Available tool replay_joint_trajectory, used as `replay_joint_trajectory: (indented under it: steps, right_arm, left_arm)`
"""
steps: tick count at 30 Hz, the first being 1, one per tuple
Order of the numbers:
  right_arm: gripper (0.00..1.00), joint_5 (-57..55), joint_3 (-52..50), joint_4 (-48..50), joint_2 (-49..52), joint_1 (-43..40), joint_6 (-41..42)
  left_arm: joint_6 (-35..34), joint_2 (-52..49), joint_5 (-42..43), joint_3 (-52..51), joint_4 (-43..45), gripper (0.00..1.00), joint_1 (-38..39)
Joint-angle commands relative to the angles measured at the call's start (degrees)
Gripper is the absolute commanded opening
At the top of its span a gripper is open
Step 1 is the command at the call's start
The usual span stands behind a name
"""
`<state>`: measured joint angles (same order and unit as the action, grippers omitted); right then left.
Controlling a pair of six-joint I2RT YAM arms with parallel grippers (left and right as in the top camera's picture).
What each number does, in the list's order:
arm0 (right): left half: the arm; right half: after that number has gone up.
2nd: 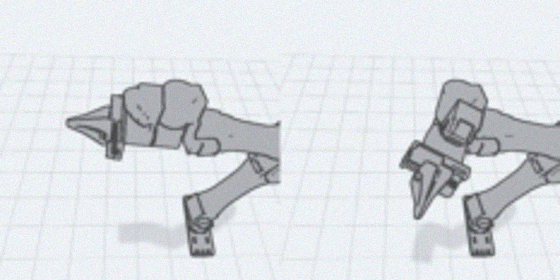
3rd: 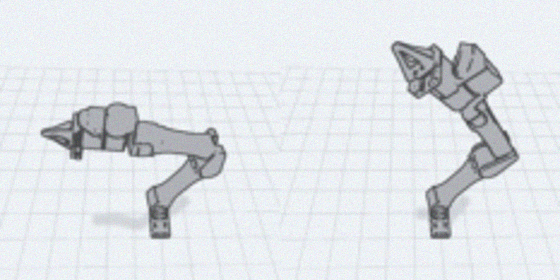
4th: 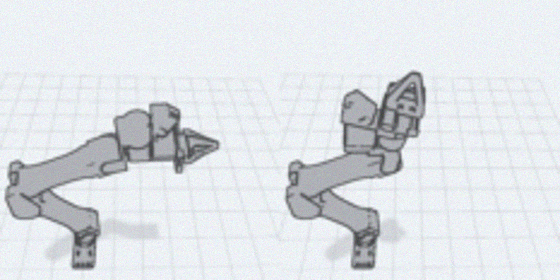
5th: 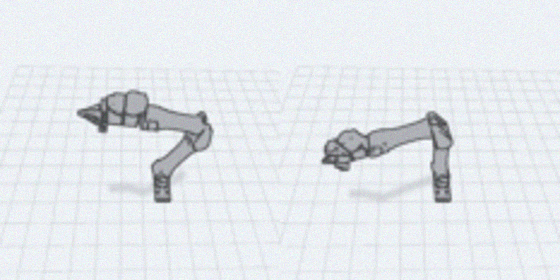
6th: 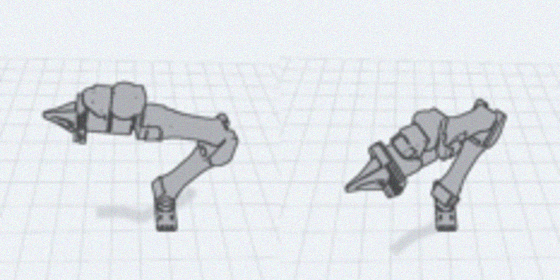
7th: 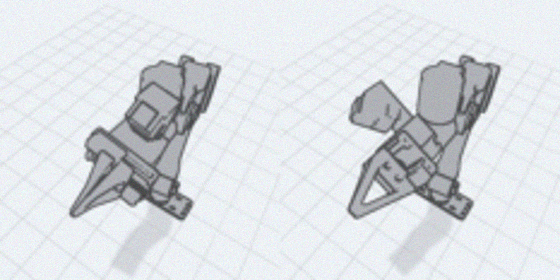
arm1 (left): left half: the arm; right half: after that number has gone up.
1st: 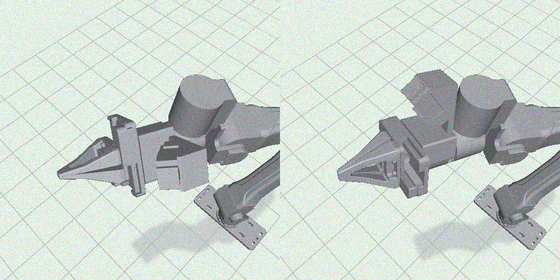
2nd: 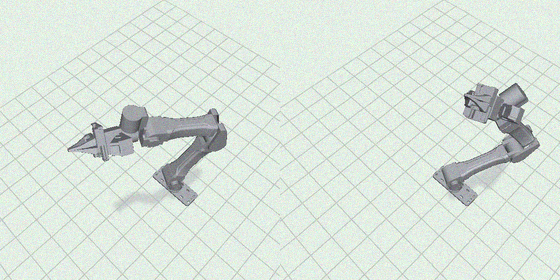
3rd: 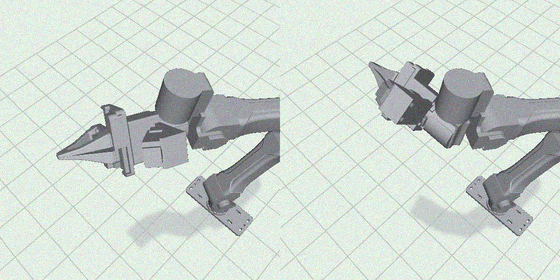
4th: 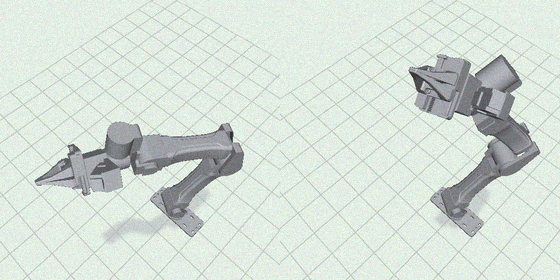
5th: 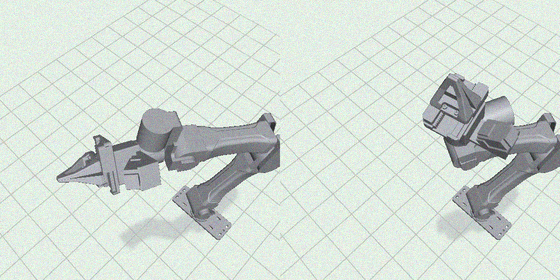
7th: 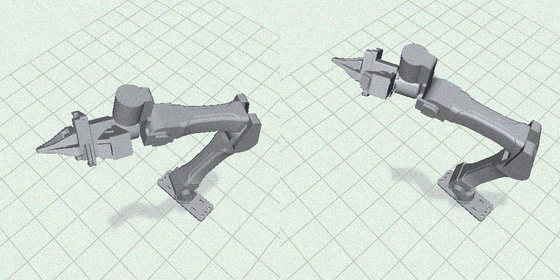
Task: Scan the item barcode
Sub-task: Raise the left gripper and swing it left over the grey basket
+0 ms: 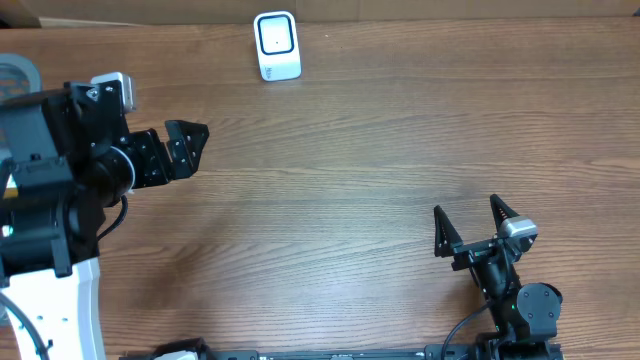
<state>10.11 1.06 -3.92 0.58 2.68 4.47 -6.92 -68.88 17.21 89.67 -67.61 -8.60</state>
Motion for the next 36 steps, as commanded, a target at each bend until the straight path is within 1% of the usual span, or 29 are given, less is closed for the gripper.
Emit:
replay_joint_trajectory:
  steps: [1,6,12,19,25,28,31,36]
  right_arm:
    - [1.00,0.07,-0.61,0.35,-0.42,0.26,-0.04]
    - [1.00,0.07,-0.61,0.35,-0.42,0.26,-0.04]
    - [1.00,0.07,-0.61,0.35,-0.42,0.26,-0.02]
    - [1.00,0.07,-0.61,0.35,-0.42,0.26,-0.04]
    - [1.00,0.07,-0.61,0.35,-0.42,0.26,-0.04]
    - [1.00,0.07,-0.61,0.35,-0.42,0.26,-0.04]
    - [1.00,0.07,-0.61,0.35,-0.42,0.26,-0.02]
    - [1.00,0.07,-0.61,0.35,-0.42,0.26,-0.04]
  left_arm:
    - [0.87,-1.36,0.48,1.29,-0.39,0.99,0.28]
    - [0.66,-2.34,3.69,1.29,-1.46,0.99,0.39]
    - [0.68,-2.69,10.23,1.29,-2.29,1.00,0.39]
    - [-0.13,-2.69,10.82,1.29,-2.03,1.00,0.39]
    - [1.11,-2.71,7.87,1.29,-1.99,1.00,0.39]
    - [1.18,-2.71,3.74,1.29,-2.21,0.99,0.39]
    - [1.09,-2.71,-2.56,1.29,-2.58,1.00,0.39]
    - [-1.44,-2.71,-3.87,1.46,-0.90,0.99,0.37]
